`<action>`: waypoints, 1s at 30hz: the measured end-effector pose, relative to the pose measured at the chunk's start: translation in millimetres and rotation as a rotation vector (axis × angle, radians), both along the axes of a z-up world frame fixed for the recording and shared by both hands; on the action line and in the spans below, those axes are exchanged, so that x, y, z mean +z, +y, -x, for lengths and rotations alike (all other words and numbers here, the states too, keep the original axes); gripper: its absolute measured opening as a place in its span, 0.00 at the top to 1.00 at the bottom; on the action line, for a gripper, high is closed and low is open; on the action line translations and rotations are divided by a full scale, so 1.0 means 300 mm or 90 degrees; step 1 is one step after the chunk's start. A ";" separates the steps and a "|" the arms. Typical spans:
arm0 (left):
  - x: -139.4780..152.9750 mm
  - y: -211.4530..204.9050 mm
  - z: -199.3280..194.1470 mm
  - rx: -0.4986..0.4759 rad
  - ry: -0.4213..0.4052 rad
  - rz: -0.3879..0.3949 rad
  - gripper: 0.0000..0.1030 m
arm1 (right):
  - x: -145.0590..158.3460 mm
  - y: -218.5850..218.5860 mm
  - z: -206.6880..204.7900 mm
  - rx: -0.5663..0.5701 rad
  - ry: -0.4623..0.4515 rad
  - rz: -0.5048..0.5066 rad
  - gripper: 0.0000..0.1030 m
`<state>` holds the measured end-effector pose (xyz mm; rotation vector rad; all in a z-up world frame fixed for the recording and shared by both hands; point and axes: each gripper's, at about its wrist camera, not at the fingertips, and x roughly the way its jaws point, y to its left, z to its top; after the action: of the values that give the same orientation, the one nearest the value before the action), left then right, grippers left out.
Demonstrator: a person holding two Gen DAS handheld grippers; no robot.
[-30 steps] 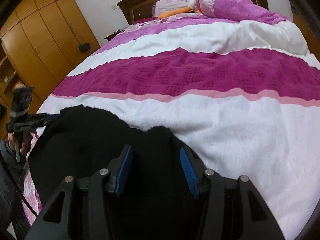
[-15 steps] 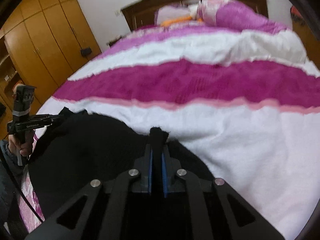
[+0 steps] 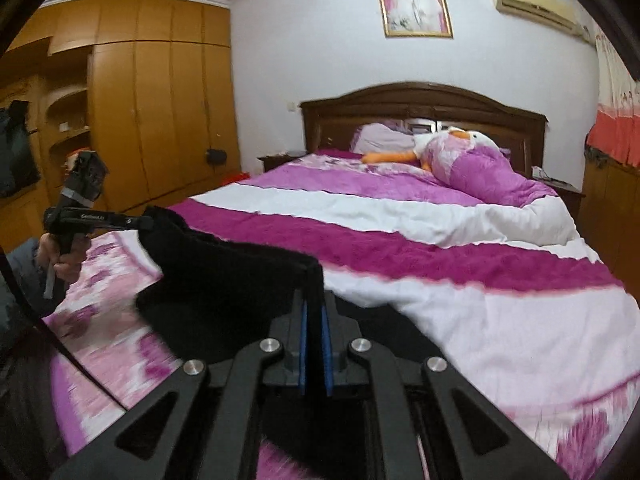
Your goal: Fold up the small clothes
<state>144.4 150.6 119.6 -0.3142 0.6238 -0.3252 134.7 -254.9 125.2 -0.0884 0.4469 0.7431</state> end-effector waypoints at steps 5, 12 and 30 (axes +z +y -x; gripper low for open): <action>-0.075 -0.044 0.262 0.001 0.044 -0.003 1.00 | -0.086 -0.032 0.297 0.012 0.048 0.023 0.94; -0.169 -0.028 0.448 0.030 0.095 0.035 1.00 | -0.097 -0.021 0.469 0.040 0.068 0.092 0.95; 0.183 -0.069 0.300 0.009 -0.051 -0.007 1.00 | 0.162 -0.031 0.337 0.087 -0.043 -0.022 0.94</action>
<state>54.4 130.0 174.5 -0.2933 0.5444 -0.3189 33.7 -264.4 173.8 -0.1122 0.3661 0.8800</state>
